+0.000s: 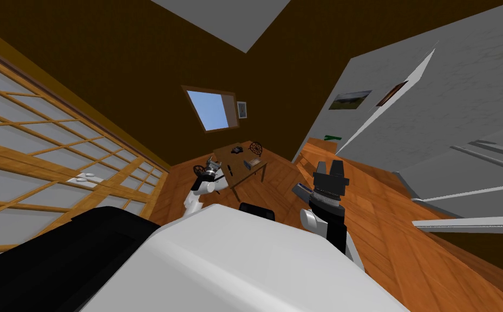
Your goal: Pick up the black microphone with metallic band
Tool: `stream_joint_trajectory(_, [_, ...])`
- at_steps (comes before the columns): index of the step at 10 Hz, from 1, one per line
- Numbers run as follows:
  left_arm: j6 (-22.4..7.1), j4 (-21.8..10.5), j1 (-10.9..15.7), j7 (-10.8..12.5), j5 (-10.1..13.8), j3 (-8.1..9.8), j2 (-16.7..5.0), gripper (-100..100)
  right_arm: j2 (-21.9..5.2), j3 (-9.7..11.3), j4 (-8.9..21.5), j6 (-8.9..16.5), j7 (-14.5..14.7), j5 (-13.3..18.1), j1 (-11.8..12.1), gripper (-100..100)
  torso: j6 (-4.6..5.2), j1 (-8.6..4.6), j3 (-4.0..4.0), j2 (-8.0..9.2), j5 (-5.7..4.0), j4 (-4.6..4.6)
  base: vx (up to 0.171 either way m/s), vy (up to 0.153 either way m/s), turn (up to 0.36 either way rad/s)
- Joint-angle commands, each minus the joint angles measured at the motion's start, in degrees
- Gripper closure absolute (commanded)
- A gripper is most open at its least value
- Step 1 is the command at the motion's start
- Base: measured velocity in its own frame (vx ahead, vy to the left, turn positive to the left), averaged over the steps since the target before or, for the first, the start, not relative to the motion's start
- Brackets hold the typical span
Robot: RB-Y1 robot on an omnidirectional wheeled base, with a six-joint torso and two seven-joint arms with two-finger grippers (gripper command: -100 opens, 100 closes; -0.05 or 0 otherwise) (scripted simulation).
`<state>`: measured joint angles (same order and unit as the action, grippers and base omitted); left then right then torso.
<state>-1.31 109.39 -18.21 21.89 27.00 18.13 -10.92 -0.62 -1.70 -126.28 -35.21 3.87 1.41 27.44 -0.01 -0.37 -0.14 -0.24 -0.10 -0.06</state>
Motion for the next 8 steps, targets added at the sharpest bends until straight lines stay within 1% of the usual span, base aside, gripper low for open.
stream_joint_trajectory(1, [-2.9, -0.7, 0.3, 2.0, 1.5, 1.94, 0.2, -100, 0.0, 0.0, 0.0, 0.0, 0.0, 0.0, 0.0, 0, 0.00, 0.00, 0.00, 0.00, 0.00, 0.00, 0.067, -0.097, 0.014])
stream_joint_trajectory(2, [-3.6, -0.7, 0.3, 2.0, 1.5, 1.94, 0.2, -100, 0.0, 0.0, 0.0, 0.0, 0.0, 0.0, 0.0, 0, 0.01, 0.01, -0.01, -0.02, 0.01, 0.00, 0.037, -0.085, 0.010])
stream_joint_trajectory(4, [-7.5, -3.5, 0.7, 5.5, 3.9, 4.92, 0.1, -100, 0.0, 0.0, 0.0, 0.0, 0.0, 0.0, 0.0, 0, 0.00, 0.05, 0.03, 0.05, 0.02, 0.01, 0.072, -0.107, 0.019])
stream_joint_trajectory(5, [-8.2, -3.5, 0.7, 5.5, 3.9, 4.92, 0.1, -100, 0.0, 0.0, 0.0, 0.0, 0.0, 0.0, 0.0, 0, 0.00, -0.04, -0.05, -0.09, 0.00, -0.02, 0.084, -0.106, 0.020])
stream_joint_trajectory(6, [-9.9, -4.9, 0.7, 7.4, 5.0, 6.39, 0.1, -100, 0.0, 0.0, 0.0, 0.0, 0.0, 0.0, 0.0, 0, 0.01, 0.00, -0.05, -0.08, 0.00, -0.02, 0.089, -0.096, 0.028])
stream_joint_trajectory(7, [-10.4, -4.9, 0.7, 7.4, 5.0, 6.39, 0.1, -100, 0.0, 0.0, 0.0, 0.0, 0.0, 0.0, 0.0, 0, 0.00, 0.03, -0.06, -0.10, 0.01, -0.02, 0.068, -0.073, 0.016])
stream_joint_trajectory(8, [-12.3, -6.3, 0.6, 9.3, 6.1, 7.84, 0.1, -100, 0.0, 0.0, 0.0, 0.0, 0.0, 0.0, 0.0, 0, 0.01, 0.10, -0.03, -0.05, 0.02, -0.01, 0.091, -0.077, 0.018])
